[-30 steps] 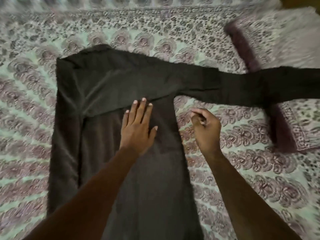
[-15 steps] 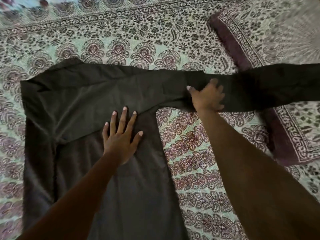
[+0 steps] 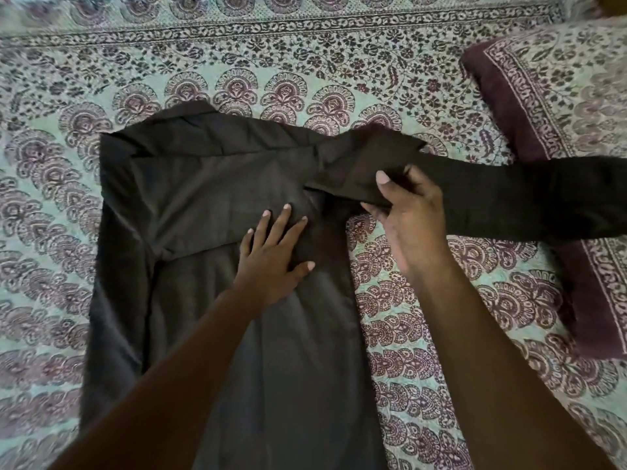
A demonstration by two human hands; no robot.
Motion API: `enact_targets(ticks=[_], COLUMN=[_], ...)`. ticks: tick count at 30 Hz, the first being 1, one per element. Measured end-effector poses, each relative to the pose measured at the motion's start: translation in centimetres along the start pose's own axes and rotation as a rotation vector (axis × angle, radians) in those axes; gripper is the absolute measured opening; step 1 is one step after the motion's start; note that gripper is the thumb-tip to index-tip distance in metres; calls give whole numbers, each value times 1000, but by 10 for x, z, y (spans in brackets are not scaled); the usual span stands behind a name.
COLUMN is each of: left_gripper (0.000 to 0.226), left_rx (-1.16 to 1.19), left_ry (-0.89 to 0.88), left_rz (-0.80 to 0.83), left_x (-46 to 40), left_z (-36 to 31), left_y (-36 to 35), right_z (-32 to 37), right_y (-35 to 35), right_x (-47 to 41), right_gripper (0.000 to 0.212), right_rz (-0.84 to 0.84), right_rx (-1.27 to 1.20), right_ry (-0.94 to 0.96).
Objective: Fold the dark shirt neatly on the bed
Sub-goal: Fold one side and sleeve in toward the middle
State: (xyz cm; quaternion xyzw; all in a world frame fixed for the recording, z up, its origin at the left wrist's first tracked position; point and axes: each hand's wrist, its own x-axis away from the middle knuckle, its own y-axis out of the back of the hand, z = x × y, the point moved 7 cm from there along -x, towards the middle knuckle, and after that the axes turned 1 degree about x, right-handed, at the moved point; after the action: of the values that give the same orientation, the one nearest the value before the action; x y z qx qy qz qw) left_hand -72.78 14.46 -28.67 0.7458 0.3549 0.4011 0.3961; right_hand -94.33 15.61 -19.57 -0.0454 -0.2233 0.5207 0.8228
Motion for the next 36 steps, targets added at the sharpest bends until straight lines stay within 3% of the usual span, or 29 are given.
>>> enact_targets(ticks=[2,4,7,8,11,14,15,17,19,21,23,26,29,34,36], left_gripper=[73,51,18,21,39,71,75,69,38,30,28,59,84,56,55], left_rx=[137,382,1031,1209,1603,1923,1913,1837,1651,1501,1438,1296,1202,960,937], left_ry=[13,54,289,380,592,570,583,628,701,752,722,592,519,534,533], left_rz=[-99,-308,-432,-419,-404,-234,-226,-207,-201,-214,-226,-266,-234,-125,-91], left_x=[10,28,62,76,120,169,187,219,252,281,309,344,364,389,392], left_z=[3,17,55,65,93,100,110,131,155,172,179,184,189,194,192], left_y=[22,46,62,63,66,66,62,49,35,18,4,-1,-14,-38,-41], right_z=[6,5,-12,-23,-58,-97,-108,-134,-155,-172,-181,-190,-204,-231,-239], right_y=[-33,-64,-107,-119,-148,-165,-171,-176,-183,-184,-187,-193,-182,-156,-147], right_x=[19,36,64,75,117,162,179,208,238,260,275,300,327,365,374], right_gripper=[14,21,50,47,9,12,6,24,34,9,14,22,16,18,18], right_rz=[120,243,387,435,564,667,703,765,828,897,969,1084,1124,1180,1163], right_rx=[-91,-148,-114,-73,91,179,209,317,436,552,734,997,1136,1217,1204], right_ry=[-4,-29,-146,-197,-321,-440,-483,-563,-631,-634,-529,-220,-73,53,55])
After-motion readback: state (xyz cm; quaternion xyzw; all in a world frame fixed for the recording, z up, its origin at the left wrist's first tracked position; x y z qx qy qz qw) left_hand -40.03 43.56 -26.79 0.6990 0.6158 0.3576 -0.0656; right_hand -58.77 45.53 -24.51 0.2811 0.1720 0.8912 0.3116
